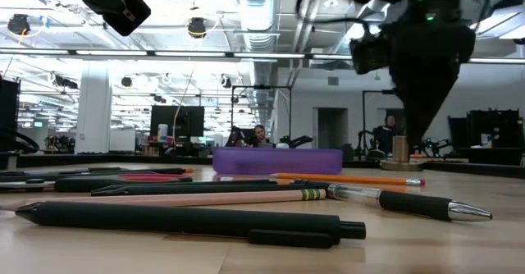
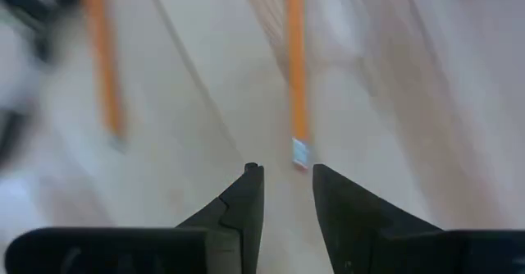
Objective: Pick & place school supplies into a supply box
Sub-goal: Put the yellow pencil into the purple supply box
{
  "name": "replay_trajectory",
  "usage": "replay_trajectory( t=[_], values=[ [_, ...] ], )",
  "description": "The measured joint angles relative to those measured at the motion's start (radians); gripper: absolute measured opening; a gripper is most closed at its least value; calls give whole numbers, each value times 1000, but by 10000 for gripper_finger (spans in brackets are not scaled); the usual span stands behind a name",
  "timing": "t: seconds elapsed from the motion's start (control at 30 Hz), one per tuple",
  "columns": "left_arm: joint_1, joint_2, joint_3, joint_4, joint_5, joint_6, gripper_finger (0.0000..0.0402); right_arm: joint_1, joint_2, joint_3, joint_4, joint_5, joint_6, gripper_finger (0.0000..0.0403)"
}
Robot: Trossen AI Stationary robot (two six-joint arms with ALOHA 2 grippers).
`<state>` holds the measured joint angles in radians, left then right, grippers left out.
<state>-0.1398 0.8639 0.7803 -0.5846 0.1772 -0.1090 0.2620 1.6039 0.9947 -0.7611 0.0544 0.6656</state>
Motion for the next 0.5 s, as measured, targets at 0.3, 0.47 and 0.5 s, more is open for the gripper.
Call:
replay_trajectory(
  t=[0.3, 0.47, 0.5],
  values=[
    [0, 0, 0, 0, 0, -9, 0, -1, -70, -99, 154, 26, 16, 101],
    [0, 0, 0, 0, 0, -18, 0, -24, 0, -100, 155, -29, 5, 101],
    [0, 0, 0, 0, 0, -18, 0, -29, 15, -100, 161, -39, -6, 101]
  ],
)
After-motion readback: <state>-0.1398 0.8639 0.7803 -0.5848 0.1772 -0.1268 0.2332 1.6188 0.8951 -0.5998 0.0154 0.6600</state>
